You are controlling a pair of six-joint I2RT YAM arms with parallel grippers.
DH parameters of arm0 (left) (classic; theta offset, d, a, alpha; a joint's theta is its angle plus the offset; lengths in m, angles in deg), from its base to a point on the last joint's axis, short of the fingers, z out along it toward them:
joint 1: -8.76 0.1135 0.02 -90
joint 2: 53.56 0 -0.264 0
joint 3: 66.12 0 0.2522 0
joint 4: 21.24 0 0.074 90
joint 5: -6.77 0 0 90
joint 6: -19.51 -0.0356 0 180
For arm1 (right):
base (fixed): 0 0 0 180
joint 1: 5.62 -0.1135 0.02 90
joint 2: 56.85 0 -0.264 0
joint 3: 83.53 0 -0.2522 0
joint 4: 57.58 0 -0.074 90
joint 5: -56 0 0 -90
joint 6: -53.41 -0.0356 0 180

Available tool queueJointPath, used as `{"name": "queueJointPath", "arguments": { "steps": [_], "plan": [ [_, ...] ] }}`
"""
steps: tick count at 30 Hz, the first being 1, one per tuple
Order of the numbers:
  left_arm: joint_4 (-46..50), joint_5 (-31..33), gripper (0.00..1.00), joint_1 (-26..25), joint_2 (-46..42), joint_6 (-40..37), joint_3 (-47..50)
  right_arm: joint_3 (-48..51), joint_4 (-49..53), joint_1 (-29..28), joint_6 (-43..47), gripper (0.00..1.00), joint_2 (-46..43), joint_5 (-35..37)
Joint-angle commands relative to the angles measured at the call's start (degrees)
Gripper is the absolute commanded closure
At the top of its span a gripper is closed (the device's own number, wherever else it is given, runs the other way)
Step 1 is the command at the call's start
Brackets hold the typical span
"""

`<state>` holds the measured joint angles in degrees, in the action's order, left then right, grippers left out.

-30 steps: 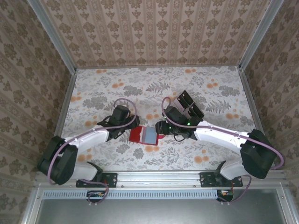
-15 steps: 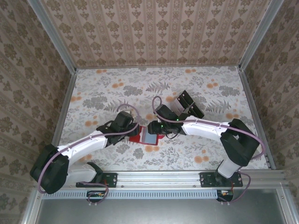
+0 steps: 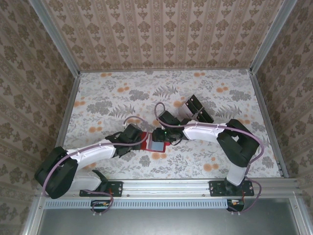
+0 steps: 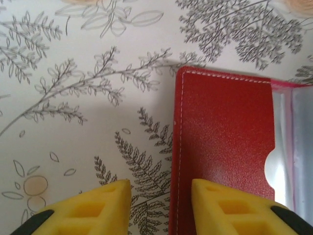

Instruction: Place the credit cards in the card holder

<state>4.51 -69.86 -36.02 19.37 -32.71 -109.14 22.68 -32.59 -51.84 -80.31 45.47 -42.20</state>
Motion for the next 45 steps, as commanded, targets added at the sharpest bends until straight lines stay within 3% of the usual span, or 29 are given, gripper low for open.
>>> {"name": "queueJointPath", "arguments": {
  "steps": [1, 17, 34, 45],
  "plan": [
    [-0.8, 1.1, 0.64, -1.1, 1.4, 2.2, 1.6, -1.8, -0.5, 0.2, -0.4, 0.53, 2.0, -0.4],
    [-5.6, 0.9, 0.68, -4.3, 4.4, 4.5, 3.6, -3.8, -5.7, -0.2, -4.7, 0.52, 6.8, -5.1],
    [-5.1, 1.1, 0.42, -5.7, -11.9, 3.0, 7.2, -2.6, -8.5, -0.3, -7.4, 0.48, 8.0, -5.6],
    [-9.5, 1.6, 0.37, -9.0, -10.2, 1.1, 6.1, -2.1, -9.7, -0.2, -8.5, 0.46, 8.2, -6.1]
  ]
}}
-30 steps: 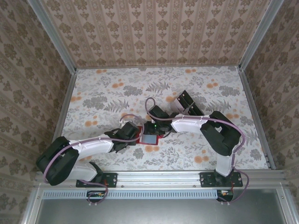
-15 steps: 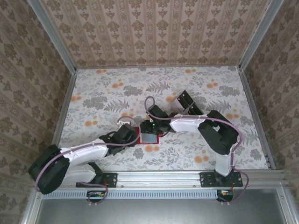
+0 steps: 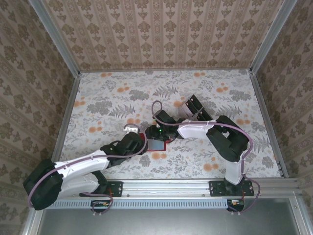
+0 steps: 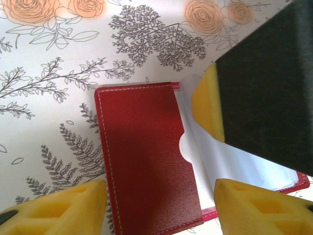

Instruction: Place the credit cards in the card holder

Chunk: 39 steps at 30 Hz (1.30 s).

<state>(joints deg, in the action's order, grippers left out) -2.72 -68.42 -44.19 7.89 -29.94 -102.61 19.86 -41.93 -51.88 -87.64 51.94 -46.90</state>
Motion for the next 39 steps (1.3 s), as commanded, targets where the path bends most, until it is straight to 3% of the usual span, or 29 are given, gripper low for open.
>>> {"name": "queueJointPath", "arguments": {
  "steps": [1, 20, 28, 39],
  "plan": [
    [-2.7, 0.1, 0.37, -0.9, 1.9, -1.8, -0.7, 0.8, -0.6, -0.2, -1.3, 0.46, 1.8, -1.6],
    [-7.2, 1.8, 0.37, -2.8, 14.1, -2.1, -4.9, 0.5, -1.6, -0.1, -1.9, 0.45, 1.8, -2.9],
    [-5.1, 4.2, 0.45, -3.3, 16.8, 0.7, -3.8, -0.2, -1.3, 0.2, -1.9, 0.45, 0.8, -3.4],
    [-6.0, 4.8, 0.48, -3.4, 17.2, 2.6, -2.0, 3.8, 0.4, 2.8, -1.3, 0.42, -8.1, 0.5]
  ]
}}
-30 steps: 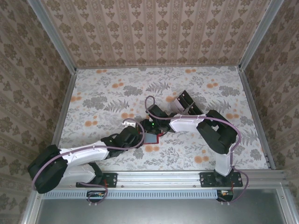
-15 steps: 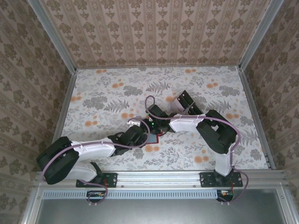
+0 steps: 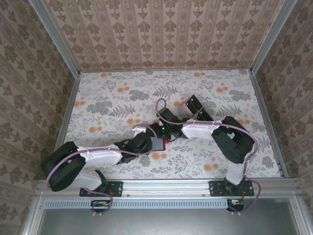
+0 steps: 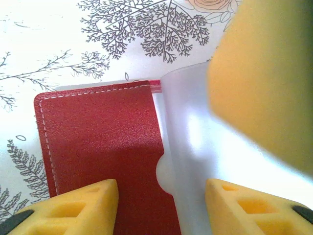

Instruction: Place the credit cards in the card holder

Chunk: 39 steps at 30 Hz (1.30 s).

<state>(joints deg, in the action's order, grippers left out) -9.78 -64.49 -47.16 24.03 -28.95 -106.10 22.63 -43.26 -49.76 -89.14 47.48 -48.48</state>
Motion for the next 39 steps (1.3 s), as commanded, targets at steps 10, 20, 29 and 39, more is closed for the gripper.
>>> {"name": "queueJointPath", "arguments": {
  "steps": [10, 20, 29, 39],
  "plan": [
    [0.2, 0.6, 0.48, -0.5, 1.4, 1.7, 1.9, 1.8, 0.6, 0.8, -0.3, 0.42, -1.8, 1.2],
    [0.1, 0.6, 0.49, -0.4, 1.2, 1.7, 1.8, 0.8, -0.8, 0.6, -0.4, 0.42, 2.7, -0.4],
    [0.9, 0.7, 0.45, -0.4, -0.6, 1.9, 1.7, -0.7, -0.6, -0.3, 0.0, 0.42, 3.5, -1.5],
    [9.8, 3.0, 0.24, 1.3, -15.7, 3.6, 0.7, -3.4, 2.5, -2.5, 0.7, 0.43, 1.8, -1.1]
  ]
}}
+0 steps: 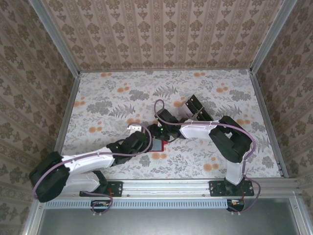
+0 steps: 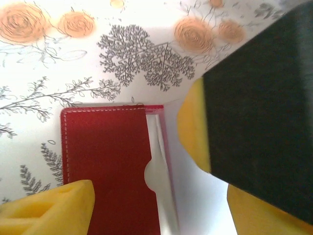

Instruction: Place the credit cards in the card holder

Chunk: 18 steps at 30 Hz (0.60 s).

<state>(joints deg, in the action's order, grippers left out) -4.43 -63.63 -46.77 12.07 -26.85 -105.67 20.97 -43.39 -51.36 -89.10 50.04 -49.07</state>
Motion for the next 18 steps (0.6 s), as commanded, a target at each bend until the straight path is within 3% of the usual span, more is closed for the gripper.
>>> {"name": "queueJointPath", "arguments": {
  "steps": [1, 8, 12, 14, 18],
  "plan": [
    [5.7, 2.2, 0.23, 1.3, -5.4, 1.7, 0.1, -2.1, 2.9, -1.1, 0.7, 0.42, -0.9, -0.4],
    [15.8, 2.1, 0.18, 4.8, -14.8, 5.5, -4.6, -6.2, 5.1, -3.1, 0.6, 0.43, 0.4, 0.4],
    [22.2, 2.1, 0.14, 7.1, -17.9, 8.0, -10.0, -9.8, 5.7, -4.1, -0.1, 0.42, 4.1, 0.2],
    [25.3, 2.2, 0.07, 8.6, -19.0, 8.9, -12.8, -11.3, 5.8, -4.5, -0.4, 0.42, 5.9, 0.1],
    [29.1, 2.4, 0.05, 11.3, -21.9, 9.4, -17.4, -13.5, 5.8, -5.1, -1.2, 0.42, 9.1, 0.0]
  ]
}}
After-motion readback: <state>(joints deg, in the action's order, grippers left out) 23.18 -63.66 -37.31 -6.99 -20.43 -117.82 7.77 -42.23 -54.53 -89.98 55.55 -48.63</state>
